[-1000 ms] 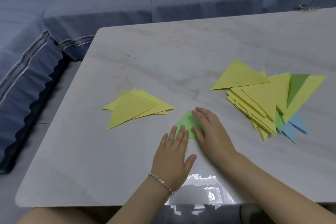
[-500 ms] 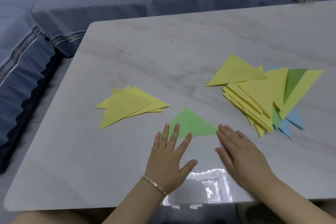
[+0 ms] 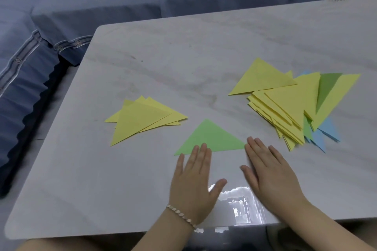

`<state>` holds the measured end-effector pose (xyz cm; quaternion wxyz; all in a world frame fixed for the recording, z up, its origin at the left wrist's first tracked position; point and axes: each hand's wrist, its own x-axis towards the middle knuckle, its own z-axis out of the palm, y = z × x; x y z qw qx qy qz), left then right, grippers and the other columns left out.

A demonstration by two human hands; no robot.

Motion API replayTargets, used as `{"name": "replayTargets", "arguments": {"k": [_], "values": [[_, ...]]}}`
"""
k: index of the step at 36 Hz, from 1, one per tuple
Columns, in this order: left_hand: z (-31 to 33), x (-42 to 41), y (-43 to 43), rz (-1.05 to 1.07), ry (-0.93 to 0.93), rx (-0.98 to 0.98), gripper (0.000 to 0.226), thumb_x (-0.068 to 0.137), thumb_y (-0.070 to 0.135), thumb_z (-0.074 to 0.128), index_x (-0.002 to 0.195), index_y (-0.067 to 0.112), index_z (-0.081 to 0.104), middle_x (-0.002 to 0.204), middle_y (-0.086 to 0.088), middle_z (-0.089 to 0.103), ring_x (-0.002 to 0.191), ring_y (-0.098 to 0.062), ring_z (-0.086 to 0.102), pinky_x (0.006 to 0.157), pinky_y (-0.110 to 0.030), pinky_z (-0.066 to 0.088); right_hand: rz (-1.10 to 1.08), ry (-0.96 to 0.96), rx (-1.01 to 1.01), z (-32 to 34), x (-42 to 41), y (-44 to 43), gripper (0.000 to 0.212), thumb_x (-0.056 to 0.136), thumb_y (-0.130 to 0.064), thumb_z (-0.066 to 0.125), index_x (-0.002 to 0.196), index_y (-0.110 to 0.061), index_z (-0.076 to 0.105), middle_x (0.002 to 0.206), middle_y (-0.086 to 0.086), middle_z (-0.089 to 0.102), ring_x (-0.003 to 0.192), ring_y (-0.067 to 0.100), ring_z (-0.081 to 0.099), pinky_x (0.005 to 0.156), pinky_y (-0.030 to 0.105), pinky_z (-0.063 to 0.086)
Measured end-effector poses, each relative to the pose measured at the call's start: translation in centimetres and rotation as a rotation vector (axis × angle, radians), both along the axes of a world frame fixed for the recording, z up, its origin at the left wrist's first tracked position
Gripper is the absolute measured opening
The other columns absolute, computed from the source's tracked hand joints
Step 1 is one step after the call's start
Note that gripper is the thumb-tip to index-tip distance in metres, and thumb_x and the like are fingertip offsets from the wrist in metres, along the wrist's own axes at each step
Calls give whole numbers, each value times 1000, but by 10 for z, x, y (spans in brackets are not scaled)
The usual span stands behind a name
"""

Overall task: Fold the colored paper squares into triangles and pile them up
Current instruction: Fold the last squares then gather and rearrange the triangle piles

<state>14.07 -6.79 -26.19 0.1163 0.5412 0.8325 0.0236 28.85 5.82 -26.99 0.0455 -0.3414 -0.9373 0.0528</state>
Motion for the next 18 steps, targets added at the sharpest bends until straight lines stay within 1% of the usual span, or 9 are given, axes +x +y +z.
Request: {"name": "replayTargets", "arguments": {"k": [3,5,9,10,12,13,15,16,18], "values": [[4,-20,-19,35,-8,-41,72,94,56,8,129,10,53,136,-2,51,125,-16,49,102,-39,23,-3,-1,-2,1,0,0,66,98,-44,13,126,0,55,135,12,51,129,17,33,110,28,10],[8,-32,-31,58,-8,-57,73,94,55,8,127,10,54,135,-1,52,123,-16,50,102,-38,22,0,11,-4,1,0,0,66,98,-44,14,125,0,55,135,12,51,129,17,31,110,27,9],[17,-40,-39,101,26,-73,70,93,55,10,125,14,57,134,3,52,122,-12,51,105,-37,16,-8,30,-10,1,0,-1,67,98,-45,15,124,0,56,134,13,51,129,18,31,110,27,9],[22,-38,-36,112,42,-66,69,91,56,11,126,16,57,136,6,50,124,-10,49,105,-39,15,-10,36,-16,1,0,-2,67,98,-46,15,124,1,56,134,13,51,129,18,31,110,26,9],[31,-36,-24,146,43,-63,67,86,56,13,130,22,50,143,13,40,133,-9,37,107,-35,7,-18,49,-36,2,0,-2,69,97,-47,14,123,1,57,133,13,52,129,18,32,110,26,9],[33,-39,-16,176,35,-18,59,88,55,18,128,24,49,142,13,41,132,-10,37,105,-31,6,-26,55,-50,2,0,-2,70,97,-48,14,122,1,57,133,13,52,128,17,32,110,25,9],[34,-45,2,255,21,65,40,90,49,37,120,25,50,126,9,51,118,-14,44,98,-27,18,-39,59,-74,3,1,-3,70,97,-50,15,123,-1,58,133,12,52,128,16,32,110,25,9],[35,-48,11,287,8,74,39,89,47,44,121,25,48,120,7,52,114,-15,46,94,-28,23,-40,60,-75,3,2,-3,68,96,-50,18,122,-1,58,133,11,52,128,16,34,110,25,10],[36,-52,26,346,-80,59,48,85,44,55,126,24,42,117,4,51,113,-18,45,90,-30,31,-41,76,-58,4,2,-3,60,92,-47,30,120,-3,60,131,10,55,126,18,42,110,27,18]]}}
